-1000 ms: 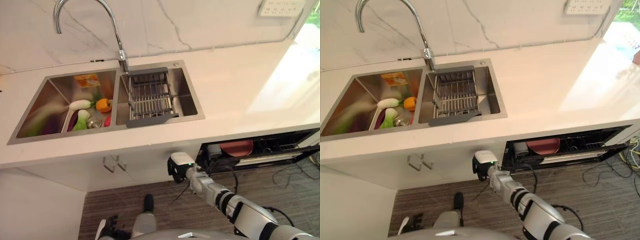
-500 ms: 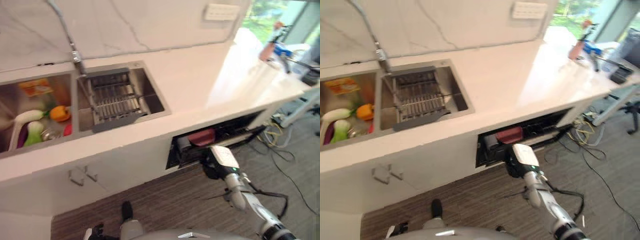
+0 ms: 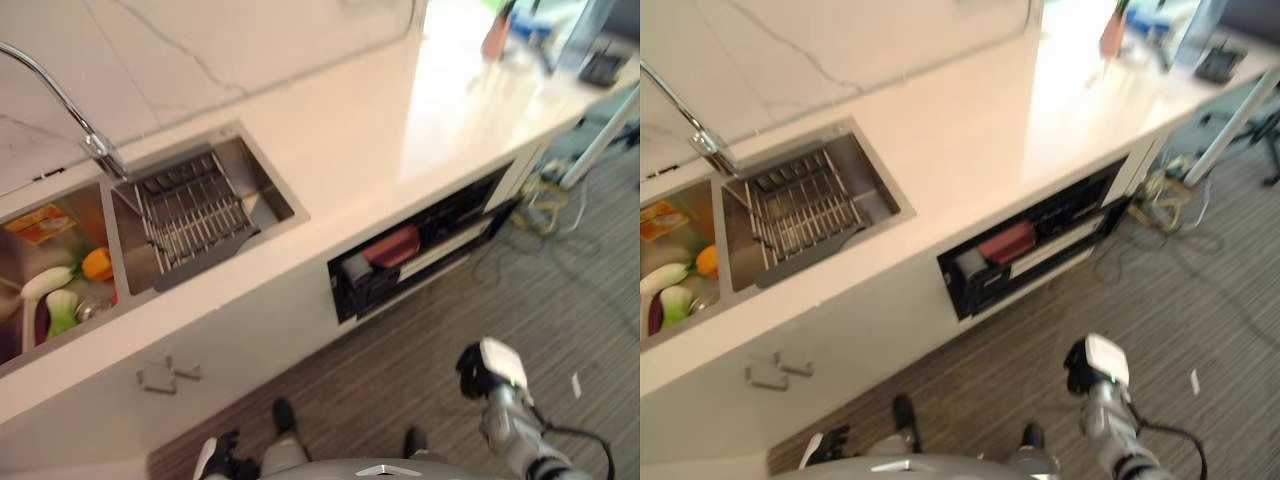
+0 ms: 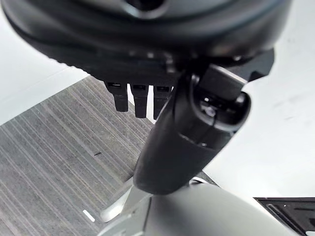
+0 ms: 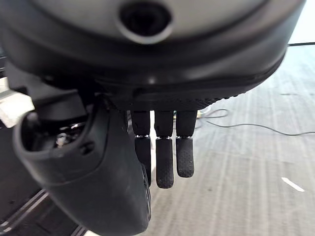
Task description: Place the dishes in the dishwasher.
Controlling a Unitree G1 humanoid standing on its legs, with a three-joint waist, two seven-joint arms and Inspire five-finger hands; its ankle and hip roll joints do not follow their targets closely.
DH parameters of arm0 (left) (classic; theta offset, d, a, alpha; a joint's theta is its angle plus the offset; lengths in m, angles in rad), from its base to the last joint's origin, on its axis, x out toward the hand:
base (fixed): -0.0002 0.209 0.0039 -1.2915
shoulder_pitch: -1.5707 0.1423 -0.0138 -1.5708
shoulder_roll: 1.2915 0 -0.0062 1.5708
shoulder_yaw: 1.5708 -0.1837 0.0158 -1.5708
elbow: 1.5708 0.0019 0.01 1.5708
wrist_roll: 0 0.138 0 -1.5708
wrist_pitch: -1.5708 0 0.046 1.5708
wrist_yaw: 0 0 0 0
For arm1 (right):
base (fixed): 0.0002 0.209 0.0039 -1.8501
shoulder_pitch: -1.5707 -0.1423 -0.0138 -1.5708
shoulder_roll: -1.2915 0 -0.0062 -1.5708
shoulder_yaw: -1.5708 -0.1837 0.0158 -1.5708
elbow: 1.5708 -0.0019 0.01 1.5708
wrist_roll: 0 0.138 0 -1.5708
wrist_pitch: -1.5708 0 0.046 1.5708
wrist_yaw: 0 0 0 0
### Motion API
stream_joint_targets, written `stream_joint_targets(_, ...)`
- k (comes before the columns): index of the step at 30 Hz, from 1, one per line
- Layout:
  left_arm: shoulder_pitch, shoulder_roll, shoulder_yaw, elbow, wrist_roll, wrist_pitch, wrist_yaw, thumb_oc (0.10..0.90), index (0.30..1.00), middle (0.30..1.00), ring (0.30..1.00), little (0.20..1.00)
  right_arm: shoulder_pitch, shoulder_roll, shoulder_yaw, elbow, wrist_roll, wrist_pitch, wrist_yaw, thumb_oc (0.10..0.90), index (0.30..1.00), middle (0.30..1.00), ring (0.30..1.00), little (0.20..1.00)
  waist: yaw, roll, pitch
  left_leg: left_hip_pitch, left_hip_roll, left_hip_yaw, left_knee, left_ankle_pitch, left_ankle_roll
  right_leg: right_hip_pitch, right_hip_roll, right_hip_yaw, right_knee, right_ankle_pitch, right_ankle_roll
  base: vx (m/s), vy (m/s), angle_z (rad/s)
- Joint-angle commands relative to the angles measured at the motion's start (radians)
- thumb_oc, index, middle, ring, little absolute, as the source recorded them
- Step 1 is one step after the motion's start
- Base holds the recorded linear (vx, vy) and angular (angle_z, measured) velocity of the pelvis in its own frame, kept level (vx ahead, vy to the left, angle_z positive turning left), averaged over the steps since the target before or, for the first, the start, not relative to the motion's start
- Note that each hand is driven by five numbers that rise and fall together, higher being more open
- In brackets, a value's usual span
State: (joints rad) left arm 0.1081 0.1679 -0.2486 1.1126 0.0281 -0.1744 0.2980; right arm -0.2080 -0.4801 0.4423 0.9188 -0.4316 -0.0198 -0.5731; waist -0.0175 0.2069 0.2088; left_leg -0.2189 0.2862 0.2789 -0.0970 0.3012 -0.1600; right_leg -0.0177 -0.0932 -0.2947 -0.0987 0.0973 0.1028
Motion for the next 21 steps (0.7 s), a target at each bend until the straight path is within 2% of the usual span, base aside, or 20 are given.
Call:
stream_joint_targets(1, -0.155, 0.017, -0.040, 0.016, -0.081, -0.060, 0.002, 0.800, 0.900, 0.900, 0.900, 0.900, -0.389, -0.048, -0.017, -0.083, -0.014, -0.023, -0.125, 0.400, 0.300, 0.300, 0.300, 0.300, 0.057, 0.012, 0.198, 0.062, -0.029, -0.021, 0.054, -0.125, -0.023, -0.093, -0.105, -0.032, 0.027, 0.014, -0.002, -0.13, 0.039, 0.11)
stream_joint_targets(4, -0.159, 0.016, -0.044, 0.018, -0.109, -0.064, 0.004, 0.800, 0.900, 0.900, 0.900, 0.900, -0.599, -0.081, 0.008, -0.043, 0.021, -0.027, -0.131, 0.400, 0.300, 0.300, 0.300, 0.300, 0.072, 0.048, 0.255, 0.033, -0.028, -0.030, 0.039, -0.111, -0.027, -0.122, -0.112, -0.018, 0.017, 0.018, 0.004, -0.11, 0.007, 0.17)
stream_joint_targets(6, -0.164, 0.021, -0.045, 0.031, -0.123, -0.070, -0.001, 0.800, 0.900, 0.900, 0.900, 0.900, -0.698, -0.088, 0.018, -0.009, 0.058, -0.046, -0.128, 0.400, 0.300, 0.300, 0.300, 0.300, 0.077, 0.057, 0.281, 0.018, -0.031, -0.040, 0.031, -0.104, -0.026, -0.136, -0.113, -0.007, 0.013, 0.021, 0.008, -0.12, -0.014, -0.10)
stream_joint_targets(8, -0.162, 0.039, -0.045, 0.028, -0.130, -0.074, 0.004, 0.800, 0.900, 0.900, 0.900, 0.900, -0.777, -0.130, 0.054, -0.018, 0.073, -0.085, -0.099, 0.400, 0.300, 0.300, 0.300, 0.300, 0.083, 0.064, 0.308, 0.002, -0.032, -0.038, 0.029, -0.093, -0.026, -0.138, -0.113, -0.009, 0.014, 0.028, 0.010, -0.07, -0.029, 0.09)
stream_joint_targets(11, -0.145, 0.049, -0.042, 0.014, -0.146, -0.077, 0.007, 0.800, 0.900, 0.900, 0.900, 0.900, -0.824, -0.169, 0.075, -0.008, 0.101, -0.117, -0.071, 0.400, 0.300, 0.300, 0.300, 0.300, 0.093, 0.075, 0.311, -0.006, -0.033, -0.035, 0.026, -0.088, -0.025, -0.140, -0.117, -0.013, 0.015, 0.033, 0.009, -0.01, 0.004, 0.15)
stream_joint_targets(13, -0.127, 0.066, -0.037, -0.003, -0.167, -0.080, 0.009, 0.800, 0.900, 0.900, 0.900, 0.900, -0.901, -0.217, 0.142, -0.001, 0.103, -0.135, -0.032, 0.400, 0.300, 0.300, 0.300, 0.300, 0.109, 0.088, 0.311, -0.006, -0.033, -0.024, 0.018, -0.088, -0.025, -0.144, -0.124, -0.016, 0.014, 0.040, 0.015, 0.02, 0.029, 0.11)
stream_joint_targets(19, -0.107, 0.056, -0.043, -0.019, -0.176, -0.077, -0.006, 0.800, 0.900, 0.900, 0.900, 0.900, -0.947, -0.213, 0.174, 0.052, 0.116, -0.141, -0.024, 0.400, 0.300, 0.300, 0.300, 0.300, 0.113, 0.114, 0.311, 0.037, -0.040, -0.006, 0.010, -0.111, -0.022, -0.110, -0.126, -0.013, 0.011, 0.028, 0.014, 0.02, 0.037, 0.02)
stream_joint_targets(21, -0.093, 0.043, -0.068, -0.011, -0.154, -0.081, -0.021, 0.800, 0.900, 0.900, 0.900, 0.900, -0.928, -0.204, 0.192, 0.101, 0.124, -0.123, 0.029, 0.400, 0.300, 0.300, 0.300, 0.300, 0.105, 0.122, 0.291, 0.072, -0.046, -0.008, 0.010, -0.117, -0.021, -0.076, -0.121, -0.009, 0.011, 0.017, 0.011, 0.05, 0.010, 0.05)
